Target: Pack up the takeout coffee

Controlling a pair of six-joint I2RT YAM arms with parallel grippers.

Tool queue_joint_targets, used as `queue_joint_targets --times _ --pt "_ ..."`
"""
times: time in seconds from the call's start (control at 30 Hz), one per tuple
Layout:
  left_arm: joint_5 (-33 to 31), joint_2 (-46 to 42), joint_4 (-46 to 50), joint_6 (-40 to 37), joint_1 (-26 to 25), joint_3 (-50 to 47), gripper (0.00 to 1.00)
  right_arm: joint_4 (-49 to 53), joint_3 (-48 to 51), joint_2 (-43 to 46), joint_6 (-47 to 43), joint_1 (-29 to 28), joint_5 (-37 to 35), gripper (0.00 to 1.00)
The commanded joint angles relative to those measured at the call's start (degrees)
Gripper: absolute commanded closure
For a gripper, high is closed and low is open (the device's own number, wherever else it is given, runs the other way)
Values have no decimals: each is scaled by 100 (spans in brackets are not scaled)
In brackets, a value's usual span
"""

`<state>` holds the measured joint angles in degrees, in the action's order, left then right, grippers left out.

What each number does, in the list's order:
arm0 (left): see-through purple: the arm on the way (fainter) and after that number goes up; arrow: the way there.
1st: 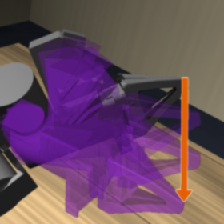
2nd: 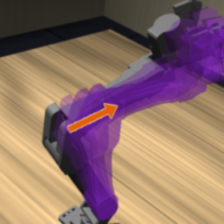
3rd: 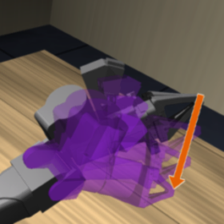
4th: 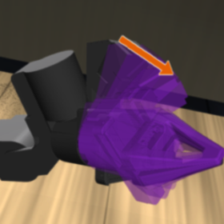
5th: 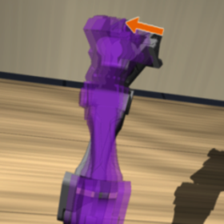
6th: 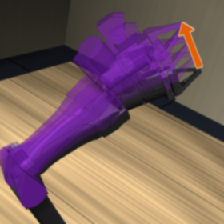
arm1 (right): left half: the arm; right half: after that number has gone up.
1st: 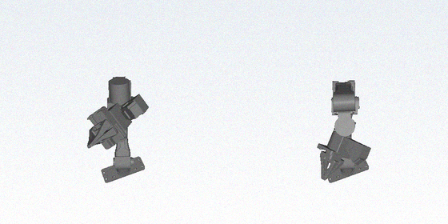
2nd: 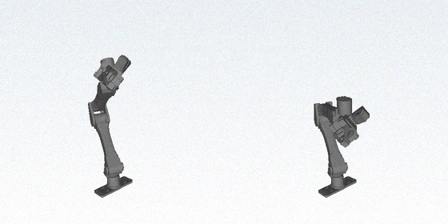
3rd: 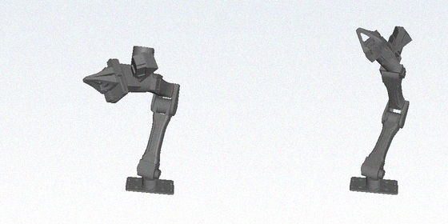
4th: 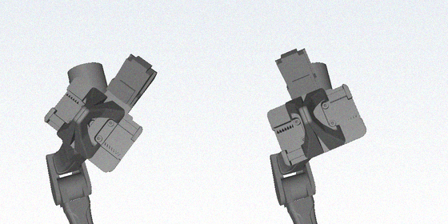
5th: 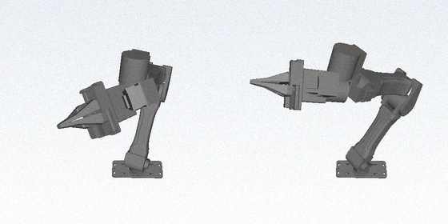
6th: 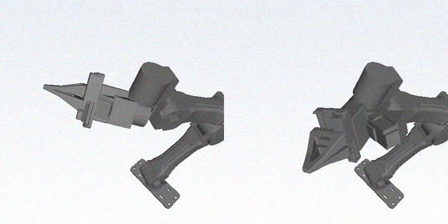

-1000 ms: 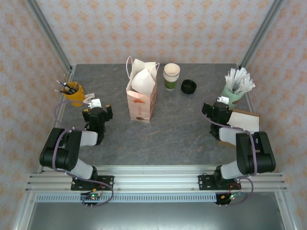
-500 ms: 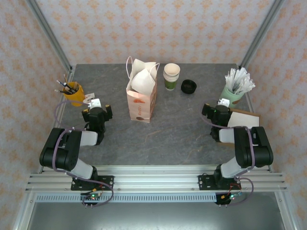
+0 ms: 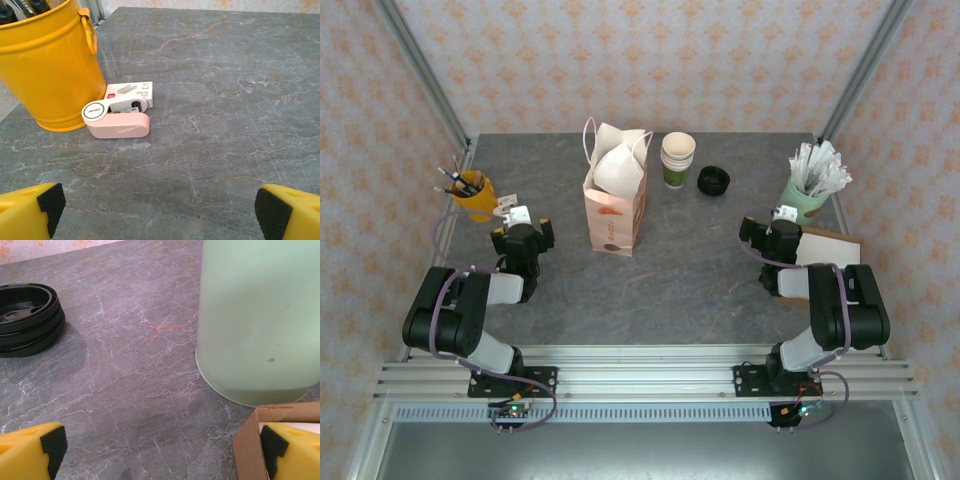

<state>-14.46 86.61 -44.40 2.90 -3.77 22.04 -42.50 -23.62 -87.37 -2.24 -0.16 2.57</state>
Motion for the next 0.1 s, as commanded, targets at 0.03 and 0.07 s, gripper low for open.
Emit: queue_joint_targets --times 0.03,0.07 --pt "-237 -92 -77 -62 -27 90 0 -124 -64 37 -57 16 84 1" --pt "-237 -99 -78 -61 -27 95 0 -125 -64 41 -57 16 86 1"
